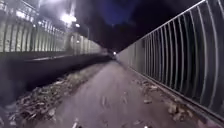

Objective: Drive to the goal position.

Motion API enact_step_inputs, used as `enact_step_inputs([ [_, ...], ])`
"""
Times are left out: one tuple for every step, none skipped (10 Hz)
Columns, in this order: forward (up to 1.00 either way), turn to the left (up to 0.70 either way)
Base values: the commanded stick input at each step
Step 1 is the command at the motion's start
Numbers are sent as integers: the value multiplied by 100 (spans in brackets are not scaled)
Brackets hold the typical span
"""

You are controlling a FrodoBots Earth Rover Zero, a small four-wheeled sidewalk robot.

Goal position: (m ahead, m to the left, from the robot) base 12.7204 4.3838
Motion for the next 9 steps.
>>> enact_step_inputs([
  [45,1],
  [45,1],
  [45,1],
  [45,1],
  [45,1],
  [45,1],
  [45,1],
  [45,1],
  [36,1],
])
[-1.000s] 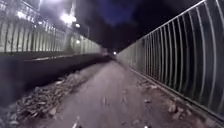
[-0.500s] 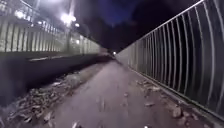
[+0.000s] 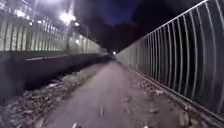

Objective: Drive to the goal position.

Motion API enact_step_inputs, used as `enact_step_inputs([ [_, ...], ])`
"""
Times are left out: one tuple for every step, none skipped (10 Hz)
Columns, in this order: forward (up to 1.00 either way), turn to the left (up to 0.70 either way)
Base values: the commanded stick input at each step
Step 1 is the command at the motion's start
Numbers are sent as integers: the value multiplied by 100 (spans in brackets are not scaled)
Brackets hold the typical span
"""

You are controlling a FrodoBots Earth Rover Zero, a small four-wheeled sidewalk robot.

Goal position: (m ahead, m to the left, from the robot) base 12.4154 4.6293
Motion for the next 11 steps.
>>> enact_step_inputs([
  [30,1],
  [30,1],
  [30,1],
  [30,1],
  [30,1],
  [30,1],
  [30,1],
  [30,1],
  [30,1],
  [30,1],
  [30,1],
])
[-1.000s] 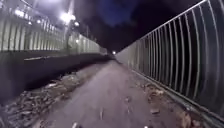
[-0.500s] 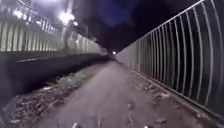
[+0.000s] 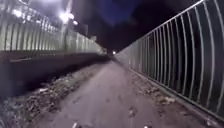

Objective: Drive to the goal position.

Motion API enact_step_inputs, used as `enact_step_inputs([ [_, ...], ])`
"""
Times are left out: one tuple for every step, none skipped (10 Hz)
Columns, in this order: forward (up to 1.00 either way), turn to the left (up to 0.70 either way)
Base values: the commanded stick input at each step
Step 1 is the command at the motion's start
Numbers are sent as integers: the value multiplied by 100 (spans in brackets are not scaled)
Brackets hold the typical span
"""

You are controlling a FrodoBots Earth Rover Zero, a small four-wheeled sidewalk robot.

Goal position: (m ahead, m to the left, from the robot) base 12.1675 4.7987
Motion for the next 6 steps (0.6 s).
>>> enact_step_inputs([
  [30,1],
  [30,1],
  [30,1],
  [30,1],
  [30,1],
  [30,1],
])
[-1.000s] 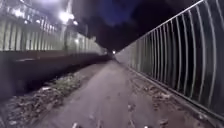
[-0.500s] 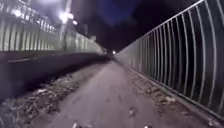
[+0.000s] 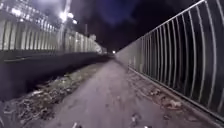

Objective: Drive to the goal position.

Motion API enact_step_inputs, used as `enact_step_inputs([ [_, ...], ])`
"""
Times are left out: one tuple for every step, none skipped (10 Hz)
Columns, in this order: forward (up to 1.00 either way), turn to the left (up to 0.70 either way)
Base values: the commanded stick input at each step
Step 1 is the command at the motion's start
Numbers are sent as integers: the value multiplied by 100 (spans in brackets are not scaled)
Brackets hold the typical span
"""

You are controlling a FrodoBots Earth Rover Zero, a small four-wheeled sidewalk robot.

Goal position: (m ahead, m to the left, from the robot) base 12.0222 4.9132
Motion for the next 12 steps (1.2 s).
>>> enact_step_inputs([
  [30,1],
  [30,1],
  [30,1],
  [30,1],
  [30,1],
  [30,1],
  [30,1],
  [30,1],
  [30,1],
  [30,1],
  [30,1],
  [30,1],
])
